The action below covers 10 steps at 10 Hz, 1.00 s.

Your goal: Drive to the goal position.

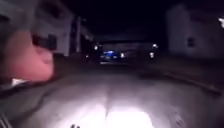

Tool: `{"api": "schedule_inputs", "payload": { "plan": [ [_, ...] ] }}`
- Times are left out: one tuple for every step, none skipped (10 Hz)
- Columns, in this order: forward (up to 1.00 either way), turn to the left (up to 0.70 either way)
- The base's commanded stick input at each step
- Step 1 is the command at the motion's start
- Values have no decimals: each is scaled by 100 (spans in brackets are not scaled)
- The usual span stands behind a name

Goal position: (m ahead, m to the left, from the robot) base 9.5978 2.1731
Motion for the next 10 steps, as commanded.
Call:
{"api": "schedule_inputs", "payload": {
  "plan": [
    [100, -2],
    [100, 0],
    [100, 0],
    [100, 0],
    [100, 0],
    [100, 0],
    [100, 0],
    [100, 0],
    [100, 0],
    [100, 0]
  ]
}}
